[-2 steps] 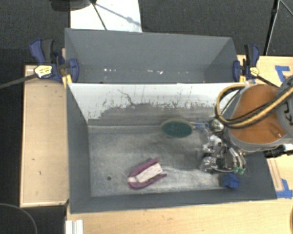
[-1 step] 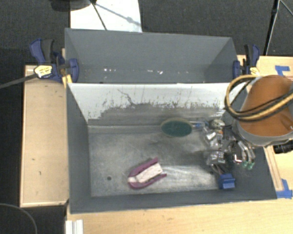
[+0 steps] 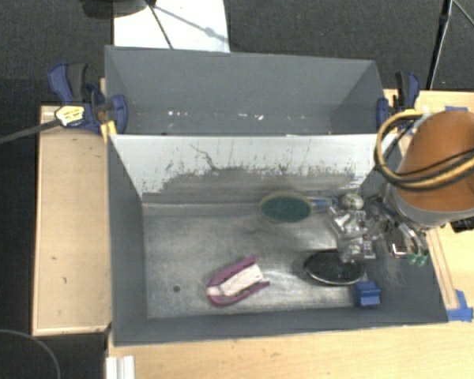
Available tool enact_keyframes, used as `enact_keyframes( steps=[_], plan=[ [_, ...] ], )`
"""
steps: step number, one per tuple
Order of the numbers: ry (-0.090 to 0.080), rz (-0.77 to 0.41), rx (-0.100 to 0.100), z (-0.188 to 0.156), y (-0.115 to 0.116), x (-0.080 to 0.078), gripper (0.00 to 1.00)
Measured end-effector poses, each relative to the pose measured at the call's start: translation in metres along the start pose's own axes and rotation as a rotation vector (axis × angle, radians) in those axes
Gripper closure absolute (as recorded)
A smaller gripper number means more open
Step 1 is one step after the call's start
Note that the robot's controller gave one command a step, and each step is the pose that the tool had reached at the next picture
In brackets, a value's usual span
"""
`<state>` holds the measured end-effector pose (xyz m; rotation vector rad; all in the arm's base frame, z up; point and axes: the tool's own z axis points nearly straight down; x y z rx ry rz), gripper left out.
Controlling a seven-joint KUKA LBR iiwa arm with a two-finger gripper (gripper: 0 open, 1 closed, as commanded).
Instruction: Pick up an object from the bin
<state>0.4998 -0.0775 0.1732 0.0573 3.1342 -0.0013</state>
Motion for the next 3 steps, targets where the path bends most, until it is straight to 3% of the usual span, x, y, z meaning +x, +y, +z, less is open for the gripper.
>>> enact_keyframes(
  steps=[1, 2, 3],
  plan=[
    [0.002, 0.0, 0.0, 0.001, 0.0, 0.0, 0.0],
    [0.01, -0.193, -0.004, 0.067, 0.056, 0.018, 0.0],
    [0.001, -0.066, -0.005, 0.063, 0.127, -0.01, 0.0]
  ],
)
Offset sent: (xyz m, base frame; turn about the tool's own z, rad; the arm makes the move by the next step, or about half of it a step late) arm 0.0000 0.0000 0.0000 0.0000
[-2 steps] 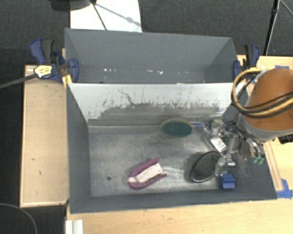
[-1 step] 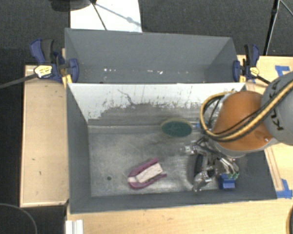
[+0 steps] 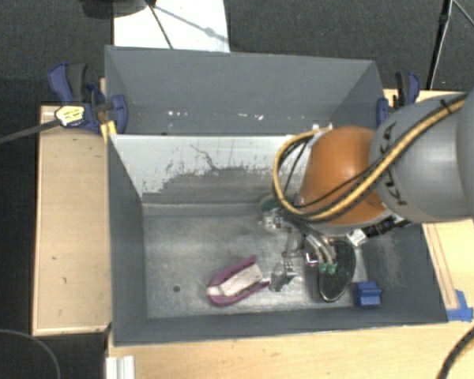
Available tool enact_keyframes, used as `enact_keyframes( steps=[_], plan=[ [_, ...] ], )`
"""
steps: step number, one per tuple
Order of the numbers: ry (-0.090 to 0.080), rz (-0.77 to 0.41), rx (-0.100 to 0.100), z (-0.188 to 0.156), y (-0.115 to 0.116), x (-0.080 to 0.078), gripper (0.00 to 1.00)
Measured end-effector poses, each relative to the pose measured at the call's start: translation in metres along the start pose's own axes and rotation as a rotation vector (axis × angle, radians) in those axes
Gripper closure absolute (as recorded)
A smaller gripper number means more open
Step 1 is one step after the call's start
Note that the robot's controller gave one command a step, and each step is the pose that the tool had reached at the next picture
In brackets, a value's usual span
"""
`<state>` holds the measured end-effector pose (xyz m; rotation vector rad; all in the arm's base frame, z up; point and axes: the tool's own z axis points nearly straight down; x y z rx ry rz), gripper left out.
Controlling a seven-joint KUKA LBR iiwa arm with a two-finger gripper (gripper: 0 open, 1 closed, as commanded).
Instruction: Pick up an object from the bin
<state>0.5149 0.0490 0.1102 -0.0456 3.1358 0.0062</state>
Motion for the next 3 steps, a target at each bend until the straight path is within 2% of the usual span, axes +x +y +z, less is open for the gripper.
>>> enact_keyframes(
  steps=[1, 2, 3],
  plan=[
    [0.007, 0.19, 0.002, 0.039, 0.074, 0.019, 0.0],
    [0.005, 0.19, 0.003, 0.038, 0.072, 0.018, 1.0],
    [-0.003, 0.218, 0.002, -0.051, 0.066, 0.016, 1.0]
  ],
)
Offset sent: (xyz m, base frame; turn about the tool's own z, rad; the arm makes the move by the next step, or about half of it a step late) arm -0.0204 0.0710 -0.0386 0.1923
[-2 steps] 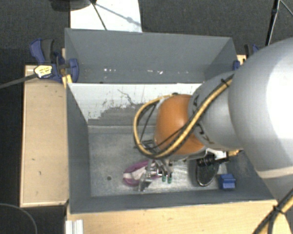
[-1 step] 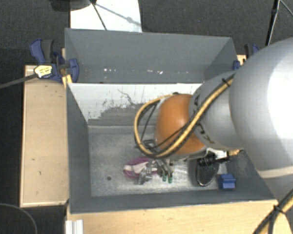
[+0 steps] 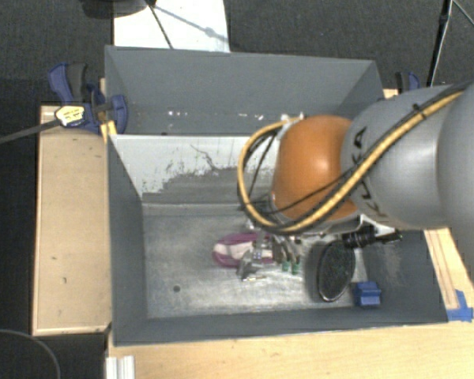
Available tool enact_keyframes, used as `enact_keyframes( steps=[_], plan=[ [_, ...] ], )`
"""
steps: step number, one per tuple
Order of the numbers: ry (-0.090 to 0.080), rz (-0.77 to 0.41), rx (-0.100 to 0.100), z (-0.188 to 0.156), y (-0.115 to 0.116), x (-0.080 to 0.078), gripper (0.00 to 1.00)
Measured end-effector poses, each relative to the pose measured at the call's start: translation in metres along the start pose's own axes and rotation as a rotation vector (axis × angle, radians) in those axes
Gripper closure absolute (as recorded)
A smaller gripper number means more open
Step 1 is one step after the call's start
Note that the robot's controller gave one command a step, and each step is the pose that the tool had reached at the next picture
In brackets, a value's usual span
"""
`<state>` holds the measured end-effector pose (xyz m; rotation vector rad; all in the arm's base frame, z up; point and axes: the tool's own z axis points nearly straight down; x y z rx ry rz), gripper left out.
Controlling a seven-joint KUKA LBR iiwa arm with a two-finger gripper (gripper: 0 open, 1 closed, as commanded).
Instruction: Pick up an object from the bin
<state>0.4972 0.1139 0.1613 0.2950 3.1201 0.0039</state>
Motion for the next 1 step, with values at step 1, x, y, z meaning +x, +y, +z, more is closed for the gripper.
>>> enact_keyframes(
  steps=[1],
  plan=[
    [0.0, -0.01, 0.0, -0.1018, 0.0018, -0.0041, 1.0]
  ],
)
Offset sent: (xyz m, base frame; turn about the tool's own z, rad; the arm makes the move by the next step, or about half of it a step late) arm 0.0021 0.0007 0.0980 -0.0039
